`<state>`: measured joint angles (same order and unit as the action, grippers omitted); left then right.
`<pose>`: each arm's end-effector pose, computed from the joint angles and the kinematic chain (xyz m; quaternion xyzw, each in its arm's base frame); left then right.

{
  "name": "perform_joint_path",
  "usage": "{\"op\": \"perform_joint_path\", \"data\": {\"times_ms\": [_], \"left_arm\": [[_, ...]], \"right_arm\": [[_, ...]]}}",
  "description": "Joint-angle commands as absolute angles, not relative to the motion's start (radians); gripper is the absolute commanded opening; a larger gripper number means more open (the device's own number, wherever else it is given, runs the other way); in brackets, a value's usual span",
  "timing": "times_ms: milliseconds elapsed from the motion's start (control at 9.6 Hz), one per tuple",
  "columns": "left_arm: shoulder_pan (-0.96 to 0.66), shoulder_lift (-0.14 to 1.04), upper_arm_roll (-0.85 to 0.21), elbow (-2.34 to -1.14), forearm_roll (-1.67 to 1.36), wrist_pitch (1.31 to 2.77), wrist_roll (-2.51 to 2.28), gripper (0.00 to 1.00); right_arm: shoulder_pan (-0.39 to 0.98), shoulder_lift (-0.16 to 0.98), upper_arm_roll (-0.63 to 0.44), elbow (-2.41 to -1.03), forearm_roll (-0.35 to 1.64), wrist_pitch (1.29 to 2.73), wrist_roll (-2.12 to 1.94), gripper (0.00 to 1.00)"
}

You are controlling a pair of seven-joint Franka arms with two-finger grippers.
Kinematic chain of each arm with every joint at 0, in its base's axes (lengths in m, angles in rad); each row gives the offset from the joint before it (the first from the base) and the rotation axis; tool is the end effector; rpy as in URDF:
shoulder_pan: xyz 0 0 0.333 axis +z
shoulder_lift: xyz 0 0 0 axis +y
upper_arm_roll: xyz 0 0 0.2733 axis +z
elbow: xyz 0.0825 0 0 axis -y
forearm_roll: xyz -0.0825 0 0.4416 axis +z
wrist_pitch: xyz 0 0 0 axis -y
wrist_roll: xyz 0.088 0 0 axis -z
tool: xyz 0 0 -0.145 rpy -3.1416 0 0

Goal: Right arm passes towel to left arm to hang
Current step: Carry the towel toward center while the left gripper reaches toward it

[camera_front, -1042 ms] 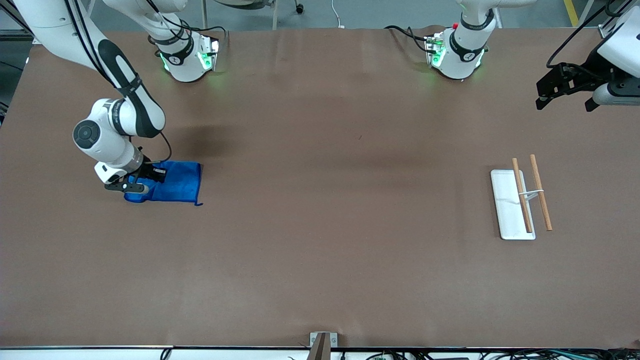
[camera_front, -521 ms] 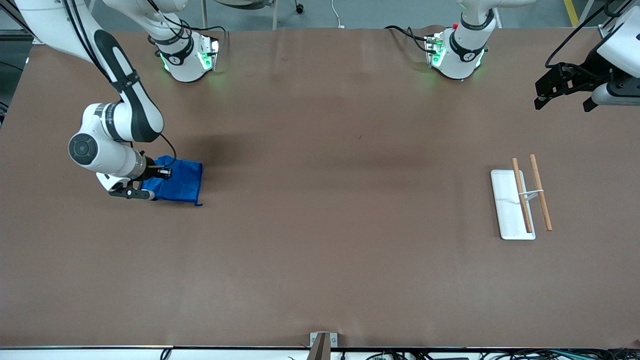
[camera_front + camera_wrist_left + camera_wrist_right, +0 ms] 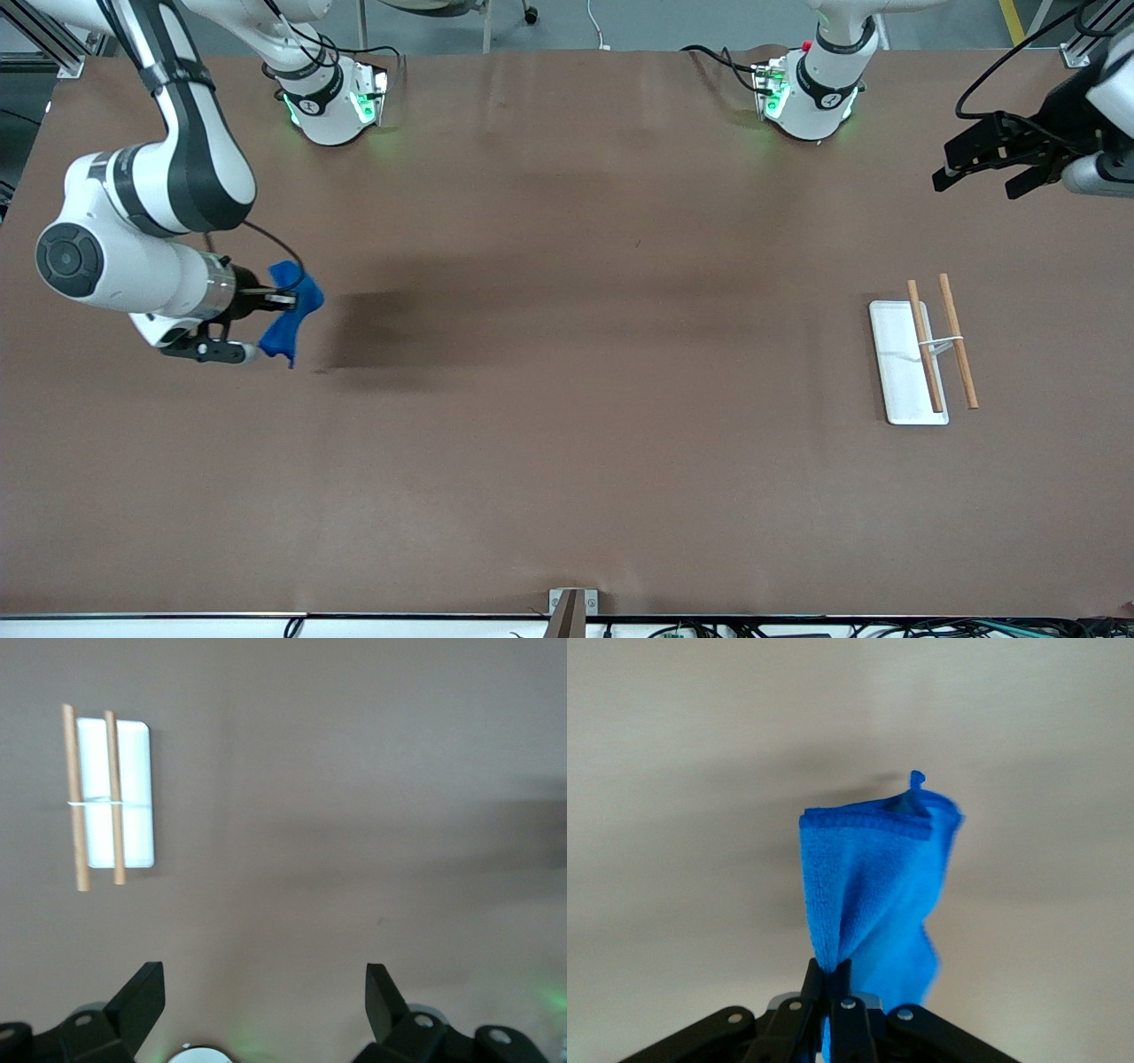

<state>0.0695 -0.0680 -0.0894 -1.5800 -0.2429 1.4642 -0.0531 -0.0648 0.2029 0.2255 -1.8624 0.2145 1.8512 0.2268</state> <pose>0.5796 -0.0498 0.5747 0.9927 0.0067 -0.0282 0.1168 0.6087 0.1225 0.2933 -0.9844 0.0726 0.1258 0.0993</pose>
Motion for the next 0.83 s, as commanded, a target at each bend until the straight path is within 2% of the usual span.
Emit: {"op": "perform_joint_path", "data": {"times_ms": [0, 208, 521, 729], "left_arm": [[0.067, 0.026, -0.1, -1.586, -0.343, 1.448, -0.045, 1.0], [0.074, 0.125, -0.097, -1.595, -0.533, 1.448, -0.014, 1.0], [0.075, 0.299, -0.097, -1.609, -0.824, 1.454, 0.125, 1.0], [0.074, 0.351, -0.097, -1.688, -1.068, 1.454, 0.236, 0.99]], "right_arm": [[-0.072, 0.206, 0.308, -1.821, 0.424, 1.885, 0.235, 0.0], [-0.069, 0.207, 0.398, -1.816, 0.663, 1.993, 0.233, 0.0], [-0.071, 0.213, 0.599, -1.816, 0.935, 2.263, 0.235, 0.0], [-0.069, 0.228, 0.678, -1.789, 1.082, 2.359, 0.235, 0.0]]}}
